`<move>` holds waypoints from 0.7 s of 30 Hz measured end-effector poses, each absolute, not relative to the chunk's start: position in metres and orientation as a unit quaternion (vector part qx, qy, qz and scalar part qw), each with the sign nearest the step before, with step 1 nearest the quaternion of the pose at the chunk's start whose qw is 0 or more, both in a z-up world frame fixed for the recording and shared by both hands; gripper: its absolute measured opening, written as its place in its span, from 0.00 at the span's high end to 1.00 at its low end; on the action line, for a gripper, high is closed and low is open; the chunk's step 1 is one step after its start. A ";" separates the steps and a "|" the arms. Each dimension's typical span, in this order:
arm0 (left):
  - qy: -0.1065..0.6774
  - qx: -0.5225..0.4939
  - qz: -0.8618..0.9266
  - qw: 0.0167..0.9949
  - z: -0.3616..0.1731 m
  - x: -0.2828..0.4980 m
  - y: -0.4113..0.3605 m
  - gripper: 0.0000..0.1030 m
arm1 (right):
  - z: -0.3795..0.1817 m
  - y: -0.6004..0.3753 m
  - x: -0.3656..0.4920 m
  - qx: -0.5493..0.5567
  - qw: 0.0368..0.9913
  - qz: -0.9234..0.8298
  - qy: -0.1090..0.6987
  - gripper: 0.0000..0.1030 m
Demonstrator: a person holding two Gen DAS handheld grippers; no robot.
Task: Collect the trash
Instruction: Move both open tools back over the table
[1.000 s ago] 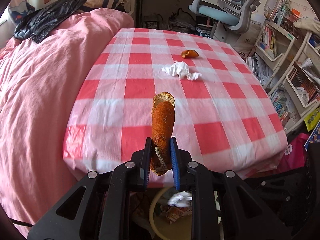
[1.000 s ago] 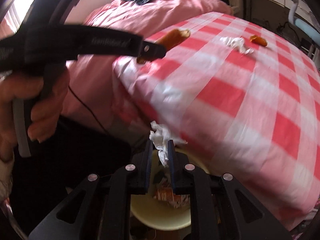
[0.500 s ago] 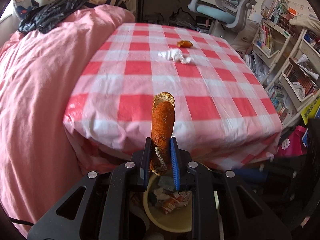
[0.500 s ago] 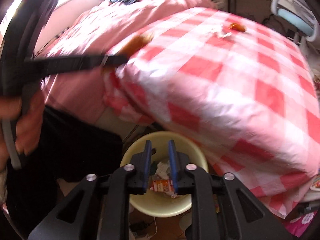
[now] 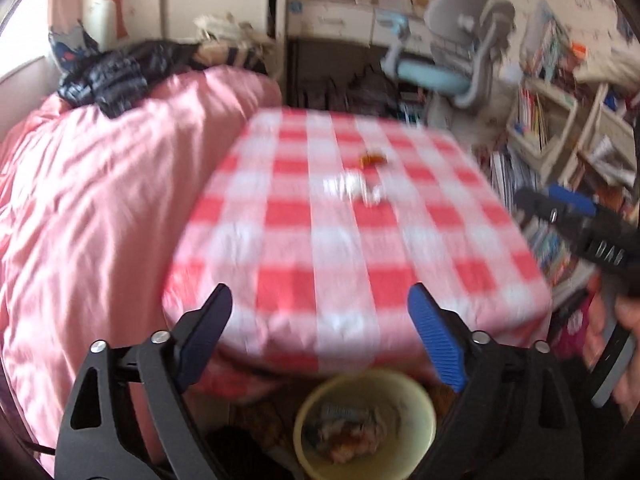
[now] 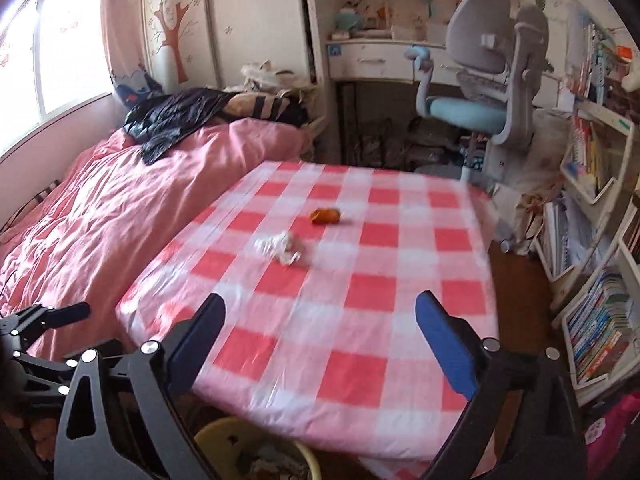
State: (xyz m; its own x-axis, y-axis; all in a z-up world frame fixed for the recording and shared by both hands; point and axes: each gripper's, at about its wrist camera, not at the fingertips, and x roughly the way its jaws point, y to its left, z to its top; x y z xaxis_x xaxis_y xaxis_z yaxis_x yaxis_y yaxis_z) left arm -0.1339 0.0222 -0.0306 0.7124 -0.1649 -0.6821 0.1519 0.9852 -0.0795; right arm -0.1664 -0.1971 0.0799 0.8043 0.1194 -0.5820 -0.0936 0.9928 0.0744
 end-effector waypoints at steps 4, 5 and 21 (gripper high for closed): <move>0.321 -0.018 -0.078 0.944 0.012 -0.089 0.021 0.07 | 0.070 -0.215 -0.144 0.046 0.950 0.003 0.309 0.09; 0.314 -0.019 -0.078 0.946 0.020 -0.080 0.020 0.07 | 0.065 -0.220 -0.140 0.072 0.945 0.003 0.318 0.09; 0.347 -0.014 -0.067 0.935 -0.006 -0.038 0.029 0.07 | 0.061 -0.221 -0.133 0.083 0.937 -0.008 0.340 0.09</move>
